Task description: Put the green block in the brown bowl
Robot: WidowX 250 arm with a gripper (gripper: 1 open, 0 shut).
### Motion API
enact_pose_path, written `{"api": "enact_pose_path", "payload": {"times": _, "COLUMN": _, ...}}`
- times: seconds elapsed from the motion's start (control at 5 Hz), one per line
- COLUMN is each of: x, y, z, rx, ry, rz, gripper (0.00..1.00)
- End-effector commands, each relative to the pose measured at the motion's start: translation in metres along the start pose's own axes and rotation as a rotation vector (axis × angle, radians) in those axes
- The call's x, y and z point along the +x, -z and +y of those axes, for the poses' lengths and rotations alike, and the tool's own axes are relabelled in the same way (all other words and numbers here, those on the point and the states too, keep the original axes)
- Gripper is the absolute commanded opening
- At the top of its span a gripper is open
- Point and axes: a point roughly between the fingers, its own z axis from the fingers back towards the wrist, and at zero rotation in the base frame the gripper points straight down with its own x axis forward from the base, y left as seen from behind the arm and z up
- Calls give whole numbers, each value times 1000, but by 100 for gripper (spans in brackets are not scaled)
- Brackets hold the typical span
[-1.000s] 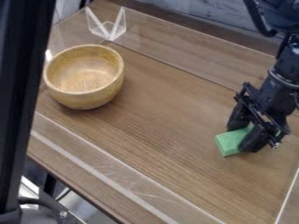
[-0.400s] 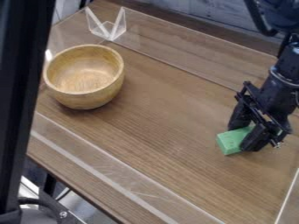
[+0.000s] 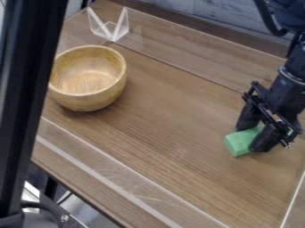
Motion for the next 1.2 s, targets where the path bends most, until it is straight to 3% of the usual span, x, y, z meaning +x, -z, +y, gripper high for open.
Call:
{"api": "enact_pose_path", "payload": {"times": 0.0, "x": 3, "y": -9, "z": -4, "rx": -21, "ry": -7, "rz": -69, "gripper": 0}}
{"api": "enact_pose_path", "payload": {"times": 0.4, "x": -4, "y": -7, "z": -13, "rx": -79, "ry": 1, "rz": -121, "gripper": 0}}
{"api": "enact_pose_path", "payload": {"times": 1.0, "x": -17, "y": -9, "z": -10, "rx": -38, "ry": -46, "rz": -130, "gripper": 0}}
